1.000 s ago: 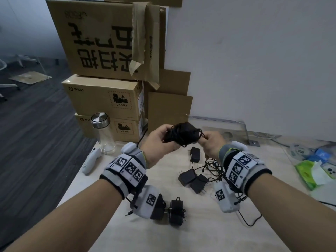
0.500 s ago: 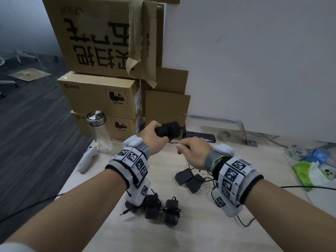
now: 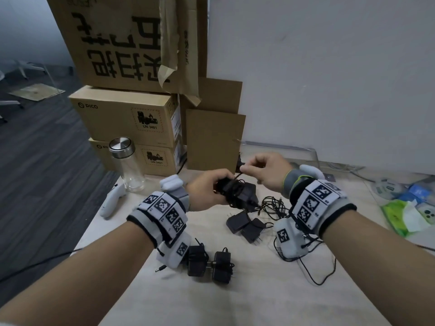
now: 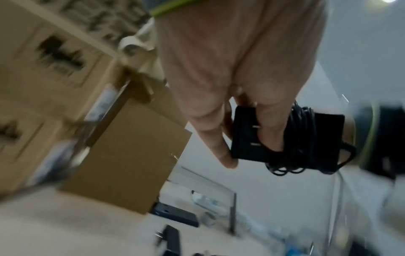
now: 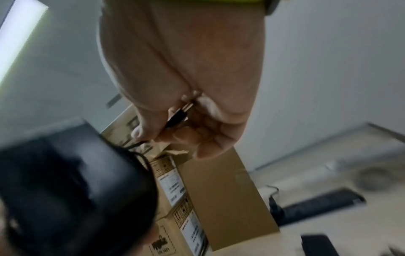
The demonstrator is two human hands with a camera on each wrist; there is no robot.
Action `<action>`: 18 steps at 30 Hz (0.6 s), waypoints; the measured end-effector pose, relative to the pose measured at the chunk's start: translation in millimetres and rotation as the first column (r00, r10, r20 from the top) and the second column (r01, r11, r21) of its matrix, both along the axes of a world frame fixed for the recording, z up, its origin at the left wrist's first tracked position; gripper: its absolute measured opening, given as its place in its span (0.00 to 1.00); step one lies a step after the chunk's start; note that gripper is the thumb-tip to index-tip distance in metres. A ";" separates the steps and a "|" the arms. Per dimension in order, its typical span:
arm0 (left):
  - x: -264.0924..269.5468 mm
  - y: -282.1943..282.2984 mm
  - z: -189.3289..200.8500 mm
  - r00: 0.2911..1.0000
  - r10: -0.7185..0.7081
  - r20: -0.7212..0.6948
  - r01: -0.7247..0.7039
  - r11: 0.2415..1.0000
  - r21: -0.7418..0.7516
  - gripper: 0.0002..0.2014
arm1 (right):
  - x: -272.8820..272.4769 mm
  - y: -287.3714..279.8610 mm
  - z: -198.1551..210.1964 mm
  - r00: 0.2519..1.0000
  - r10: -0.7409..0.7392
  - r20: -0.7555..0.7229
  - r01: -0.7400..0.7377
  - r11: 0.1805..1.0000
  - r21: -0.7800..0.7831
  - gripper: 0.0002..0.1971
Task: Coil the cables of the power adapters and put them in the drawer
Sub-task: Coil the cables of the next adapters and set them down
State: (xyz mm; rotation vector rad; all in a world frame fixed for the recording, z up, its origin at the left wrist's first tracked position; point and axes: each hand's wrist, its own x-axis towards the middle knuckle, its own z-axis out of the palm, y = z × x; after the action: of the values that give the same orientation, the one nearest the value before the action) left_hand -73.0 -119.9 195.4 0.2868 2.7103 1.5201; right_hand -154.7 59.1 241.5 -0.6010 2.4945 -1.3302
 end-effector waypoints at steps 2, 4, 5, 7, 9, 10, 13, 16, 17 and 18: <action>2.4 2.2 1.2 0.997 0.008 0.078 -0.026 0.972 0.232 0.18 | -1.8 2.9 -9.3 0.991 -0.025 0.134 0.042 0.992 -0.122 0.10; 3.5 5.8 2.9 0.990 0.011 0.139 -0.060 0.933 0.355 0.18 | 0.4 1.6 -16.5 0.972 -0.031 0.233 0.079 0.977 -0.198 0.10; 4.3 8.6 3.0 0.987 0.002 0.158 -0.068 0.909 0.412 0.18 | 2.0 -0.1 -19.2 0.960 -0.044 0.278 0.112 0.966 -0.232 0.09; 5.4 13.3 1.6 0.981 -0.011 0.193 -0.091 0.856 0.509 0.19 | 4.9 -3.4 -22.9 0.920 -0.049 0.388 0.180 0.935 -0.307 0.09; 5.4 17.4 1.7 0.975 -0.010 0.221 -0.120 0.816 0.566 0.20 | 6.0 -4.1 -24.8 0.885 -0.027 0.466 0.211 0.913 -0.348 0.08; 4.4 18.6 2.1 0.975 -0.012 0.224 -0.121 0.812 0.570 0.21 | 6.4 -3.8 -25.3 0.881 -0.020 0.473 0.211 0.911 -0.354 0.07; 1.7 20.3 3.0 0.977 -0.038 0.211 -0.083 0.839 0.537 0.24 | 5.3 -1.3 -27.7 0.892 -0.018 0.452 0.192 0.921 -0.340 0.06; 1.6 19.2 5.7 0.963 -0.098 0.250 -0.063 0.823 0.565 0.22 | 5.6 1.8 -22.2 0.887 0.023 0.461 0.163 0.919 -0.359 0.07; 1.6 18.9 7.7 0.956 -0.129 0.264 -0.046 0.822 0.568 0.21 | 5.1 3.2 -20.6 0.885 0.038 0.464 0.156 0.915 -0.372 0.09; 1.5 18.4 9.4 0.946 -0.164 0.280 -0.026 0.822 0.568 0.20 | 4.9 4.1 -18.5 0.886 0.054 0.461 0.143 0.913 -0.383 0.11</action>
State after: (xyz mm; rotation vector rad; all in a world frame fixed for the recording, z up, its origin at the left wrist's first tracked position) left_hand -71.5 -101.4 204.8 0.1247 1.9301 2.1081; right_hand -149.8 63.2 223.0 -0.2506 1.8666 -1.7873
